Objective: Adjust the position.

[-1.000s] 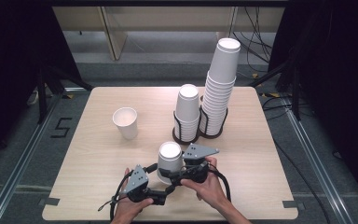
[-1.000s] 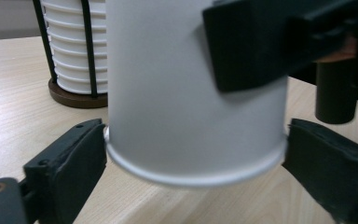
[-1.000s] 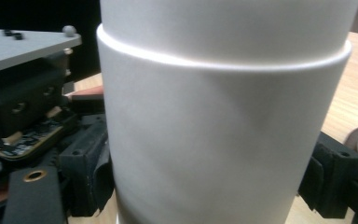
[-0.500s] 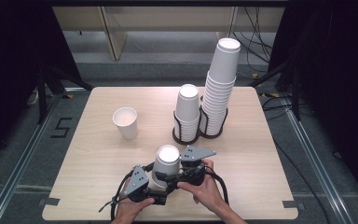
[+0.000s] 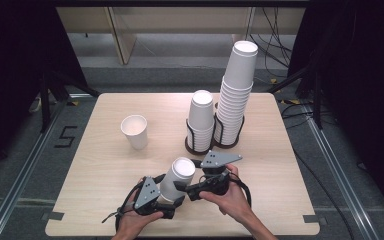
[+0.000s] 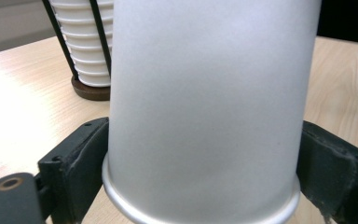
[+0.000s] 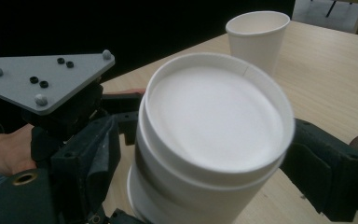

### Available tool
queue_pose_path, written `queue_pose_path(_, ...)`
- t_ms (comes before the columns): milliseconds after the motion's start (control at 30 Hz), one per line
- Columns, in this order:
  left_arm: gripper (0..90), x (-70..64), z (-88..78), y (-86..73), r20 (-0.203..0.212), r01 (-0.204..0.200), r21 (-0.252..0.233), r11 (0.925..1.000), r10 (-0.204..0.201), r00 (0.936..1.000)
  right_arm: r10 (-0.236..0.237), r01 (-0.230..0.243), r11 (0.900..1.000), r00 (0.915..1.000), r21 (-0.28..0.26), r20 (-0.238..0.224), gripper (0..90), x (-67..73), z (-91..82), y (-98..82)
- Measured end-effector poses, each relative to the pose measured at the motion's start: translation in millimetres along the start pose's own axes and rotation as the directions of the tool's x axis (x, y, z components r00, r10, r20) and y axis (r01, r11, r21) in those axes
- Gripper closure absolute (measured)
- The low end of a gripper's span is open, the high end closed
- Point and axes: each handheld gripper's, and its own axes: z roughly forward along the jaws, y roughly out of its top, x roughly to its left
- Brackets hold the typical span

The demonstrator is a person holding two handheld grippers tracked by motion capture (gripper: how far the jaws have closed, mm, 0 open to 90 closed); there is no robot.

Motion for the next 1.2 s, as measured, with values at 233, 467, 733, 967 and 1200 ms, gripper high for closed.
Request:
queue_pose_path(233,10.5,-5.3,1.0,0.9,0.018,-0.049,0.020,0.9986,0.048,0.9987,0.016,-0.015,1.000,0.9993,0.016,-0.034,17.0,-5.5,-0.1,-0.7)
queue_pose_path(467,6.1,-5.2,2.5,-1.1,0.023,-0.060,-0.031,0.9977,0.061,0.9979,0.085,-0.083,0.996,0.9950,0.029,-0.053,24.8,-7.2,-3.3,-0.3)
queue_pose_path(733,3.0,-4.8,0.9,-0.6,-0.012,-0.051,-0.159,0.9860,0.050,0.9987,0.155,-0.160,0.985,0.9856,-0.069,-0.068,25.8,-4.7,-11.2,6.0)
queue_pose_path(967,4.6,-5.0,-3.4,1.5,-0.014,-0.074,-0.152,0.9856,0.073,0.9973,0.141,-0.148,0.986,0.9854,-0.073,-0.095,25.6,-4.2,-9.0,5.7)
queue_pose_path(1200,11.5,-2.5,-6.0,5.3,0.001,-0.107,-0.098,0.9894,0.108,0.9942,0.184,-0.190,0.981,0.9768,-0.042,-0.109,23.8,-10.3,-11.2,3.5)
